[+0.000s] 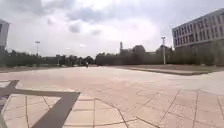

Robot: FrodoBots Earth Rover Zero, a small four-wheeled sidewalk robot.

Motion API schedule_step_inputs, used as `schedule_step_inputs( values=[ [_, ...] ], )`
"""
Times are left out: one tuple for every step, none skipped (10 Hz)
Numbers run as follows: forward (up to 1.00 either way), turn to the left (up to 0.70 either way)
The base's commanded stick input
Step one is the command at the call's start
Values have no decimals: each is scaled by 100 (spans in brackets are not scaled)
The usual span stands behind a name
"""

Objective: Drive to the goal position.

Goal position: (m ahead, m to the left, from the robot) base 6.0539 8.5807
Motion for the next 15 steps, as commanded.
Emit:
schedule_step_inputs(
  values=[
    [100, 0],
    [100, 0],
    [100, 0],
    [100, 4],
    [100, 14],
    [100, 40],
    [100, 36],
    [100, 17],
    [100, 3],
    [100, 2],
    [100, 2],
    [100, 2],
    [100, 2],
    [100, 2],
    [100, 2]
  ],
)
